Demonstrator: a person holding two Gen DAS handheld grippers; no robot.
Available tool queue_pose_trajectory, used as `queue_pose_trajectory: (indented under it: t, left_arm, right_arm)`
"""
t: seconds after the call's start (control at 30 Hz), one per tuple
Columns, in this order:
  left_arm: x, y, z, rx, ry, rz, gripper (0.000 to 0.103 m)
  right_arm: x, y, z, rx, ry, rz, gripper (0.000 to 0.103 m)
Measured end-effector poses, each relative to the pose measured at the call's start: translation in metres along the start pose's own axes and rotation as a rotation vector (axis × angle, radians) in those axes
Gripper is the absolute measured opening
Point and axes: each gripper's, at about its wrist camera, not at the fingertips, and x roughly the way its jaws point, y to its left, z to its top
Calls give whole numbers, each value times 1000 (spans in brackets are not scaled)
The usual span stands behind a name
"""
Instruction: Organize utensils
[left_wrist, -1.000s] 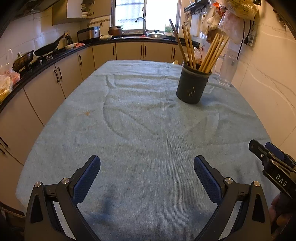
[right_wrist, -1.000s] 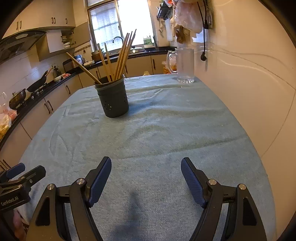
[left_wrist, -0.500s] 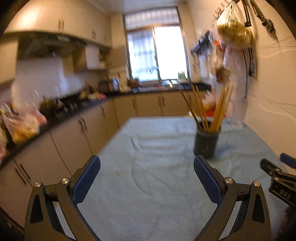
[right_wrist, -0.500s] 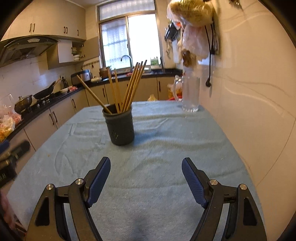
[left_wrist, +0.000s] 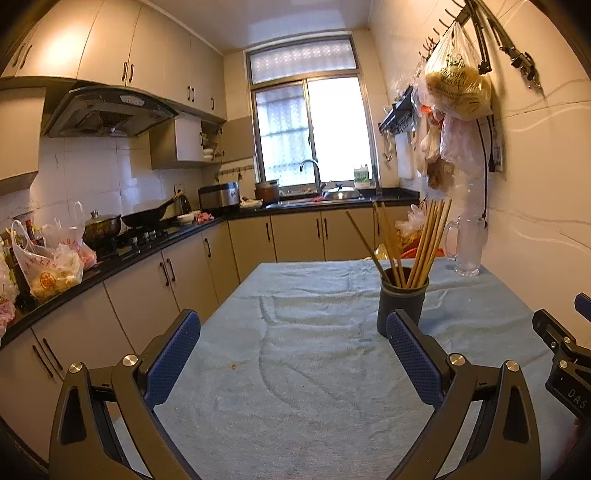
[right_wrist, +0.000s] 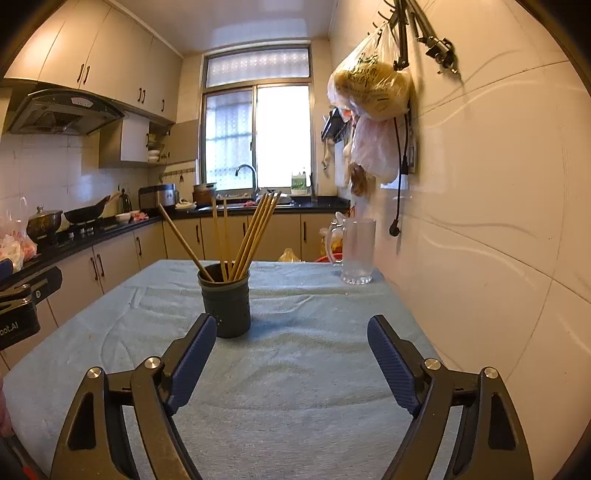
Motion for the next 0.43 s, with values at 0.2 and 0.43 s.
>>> queue_pose_trajectory:
  t: [0.2,0.43]
  left_arm:
    - [3,-3,-2,0,54,-54,100]
    - [36,6,-16,-61,247,-86,100]
  right_arm:
    - [-1,-2,-2,0,23,10,89]
    - [13,1,-10,-18,110,50,90]
